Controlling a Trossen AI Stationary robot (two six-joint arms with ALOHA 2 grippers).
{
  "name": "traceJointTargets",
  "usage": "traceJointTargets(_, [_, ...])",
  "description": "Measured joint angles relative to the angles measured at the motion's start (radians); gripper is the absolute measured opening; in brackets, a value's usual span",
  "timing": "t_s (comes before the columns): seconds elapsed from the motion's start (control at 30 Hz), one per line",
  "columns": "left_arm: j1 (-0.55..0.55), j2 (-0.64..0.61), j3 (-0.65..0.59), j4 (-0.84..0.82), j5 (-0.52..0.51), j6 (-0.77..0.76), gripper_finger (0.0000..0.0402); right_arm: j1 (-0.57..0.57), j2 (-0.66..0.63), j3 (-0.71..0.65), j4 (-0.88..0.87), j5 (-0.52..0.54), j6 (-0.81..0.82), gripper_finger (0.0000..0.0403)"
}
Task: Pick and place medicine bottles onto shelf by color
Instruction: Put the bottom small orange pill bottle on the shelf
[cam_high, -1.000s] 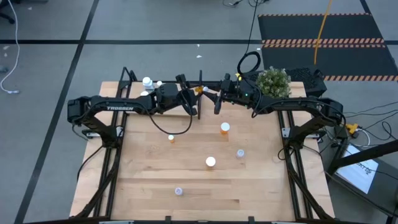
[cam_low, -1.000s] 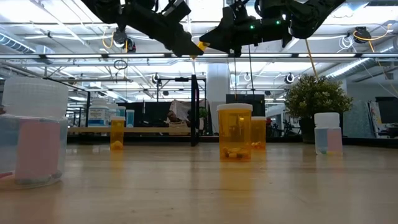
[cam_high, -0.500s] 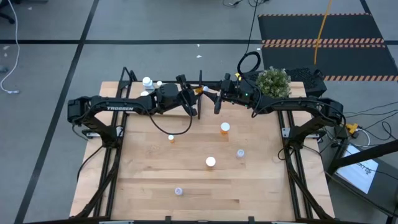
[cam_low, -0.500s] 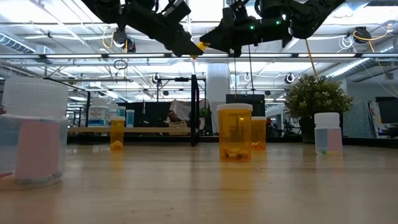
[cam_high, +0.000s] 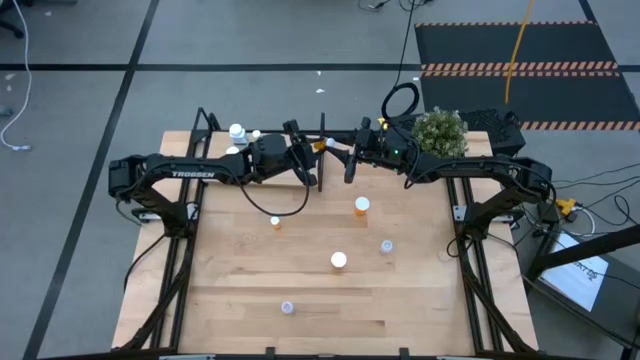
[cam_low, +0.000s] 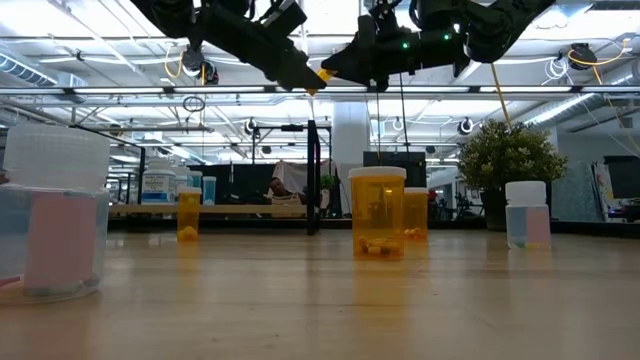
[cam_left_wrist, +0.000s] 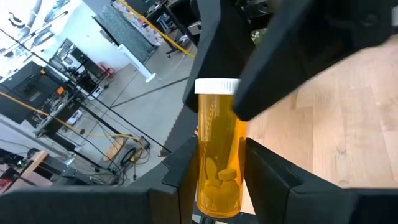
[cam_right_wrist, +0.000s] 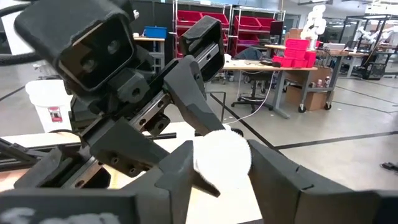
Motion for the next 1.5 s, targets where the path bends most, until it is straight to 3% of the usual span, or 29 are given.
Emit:
traceJointTargets(0.33, [0.007,-0.008,0.0,0.023,0.0,-0.133,0.0119,0.0,0.0,0.0,0.0,-0.046,-0.028,0.0293])
traceJointTargets(0.43, [0.022,-0.02,0.0,0.033,0.003,-0.218,0.0119,0.0,0.0,0.0,0.0,-0.048,-0.025,0.032])
traceJointTargets(0.53, [0.047,-0.057,-0.002,-0.008,0.072,-0.326,0.0119,0.0,0.0,0.0,-0.005,-0.052,-0.032,0.033])
traceJointTargets(0.77, [0.135,-0.097,0.0,0.001,0.51,-0.543,0.0119,0.0,-0.009,-0.001,-0.069,-0.053,-0.107,0.032])
traceJointTargets(0.87, [0.155,-0.096,0.0,0.033,0.624,-0.555,0.0119,0.001,-0.009,-0.001,-0.065,-0.054,-0.098,0.0313])
traceJointTargets(1.0, [0.148,-0.062,-0.002,0.059,0.658,-0.536,0.0119,0.006,-0.01,-0.001,-0.053,-0.064,-0.06,0.0301])
traceJointTargets(1.2, [0.119,-0.006,0.0,0.164,0.666,-0.525,0.012,0.006,-0.01,0.0,-0.011,-0.183,0.004,0.0273])
traceJointTargets(1.5, [0.101,0.003,-0.001,0.215,0.668,-0.52,0.012,0.005,-0.01,-0.001,0.002,-0.212,0.029,0.0192])
